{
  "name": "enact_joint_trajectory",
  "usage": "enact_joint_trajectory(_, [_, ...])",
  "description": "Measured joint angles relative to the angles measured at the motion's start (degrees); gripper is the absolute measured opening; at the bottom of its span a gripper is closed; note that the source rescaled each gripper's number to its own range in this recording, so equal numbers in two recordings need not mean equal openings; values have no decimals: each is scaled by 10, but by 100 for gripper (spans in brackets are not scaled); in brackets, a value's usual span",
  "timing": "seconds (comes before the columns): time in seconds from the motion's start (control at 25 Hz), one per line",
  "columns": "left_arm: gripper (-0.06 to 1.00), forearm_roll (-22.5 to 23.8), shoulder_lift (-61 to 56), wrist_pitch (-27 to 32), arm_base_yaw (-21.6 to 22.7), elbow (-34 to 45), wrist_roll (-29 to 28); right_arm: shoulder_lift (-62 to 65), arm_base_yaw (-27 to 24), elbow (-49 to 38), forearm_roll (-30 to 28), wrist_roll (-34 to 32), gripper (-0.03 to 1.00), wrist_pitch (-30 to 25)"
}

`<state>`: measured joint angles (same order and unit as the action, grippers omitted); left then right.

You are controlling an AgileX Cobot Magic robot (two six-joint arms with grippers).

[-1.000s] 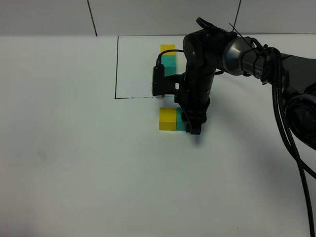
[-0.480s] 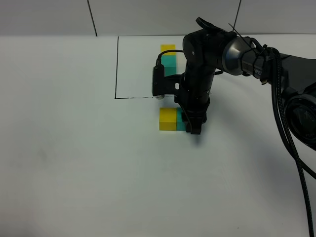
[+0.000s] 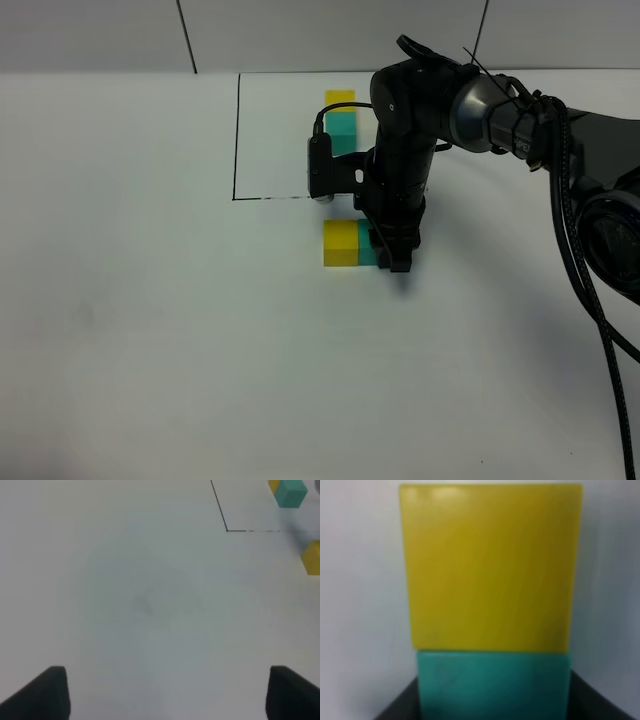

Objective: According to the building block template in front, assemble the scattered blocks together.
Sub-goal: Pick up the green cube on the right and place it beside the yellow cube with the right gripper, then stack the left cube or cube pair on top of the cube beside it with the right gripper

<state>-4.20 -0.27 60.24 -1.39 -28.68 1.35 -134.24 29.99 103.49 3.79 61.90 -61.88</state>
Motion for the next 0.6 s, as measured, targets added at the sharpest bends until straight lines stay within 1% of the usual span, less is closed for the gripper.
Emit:
enact_joint_trajectory(0.04, [66, 0, 0, 0, 0, 0, 0, 0, -1, 0, 0, 0, 9, 1])
enact_joint_trajectory(0.08, [66, 0, 0, 0, 0, 0, 0, 0, -3, 0, 2, 0, 17, 2])
enact_joint_trajectory(0.2, [66, 0, 0, 0, 0, 0, 0, 9, -11, -1, 7, -5, 45, 3])
enact_joint_trajectory(0.28, [66, 0, 0, 0, 0, 0, 0, 28, -17, -1, 8, -26, 62, 2])
enact_joint_trajectory(0.32, [66, 0, 0, 0, 0, 0, 0, 41, -21, -1, 10, -43, 66, 2])
enact_joint_trajectory(0.4, [66, 0, 0, 0, 0, 0, 0, 71, -36, -1, 21, -82, 71, -4])
enact_joint_trajectory(0.48, [66, 0, 0, 0, 0, 0, 0, 104, -60, -10, 41, -127, 72, -11])
enact_joint_trajectory(0.6, [66, 0, 0, 0, 0, 0, 0, 172, -104, -70, 49, -176, 70, -7])
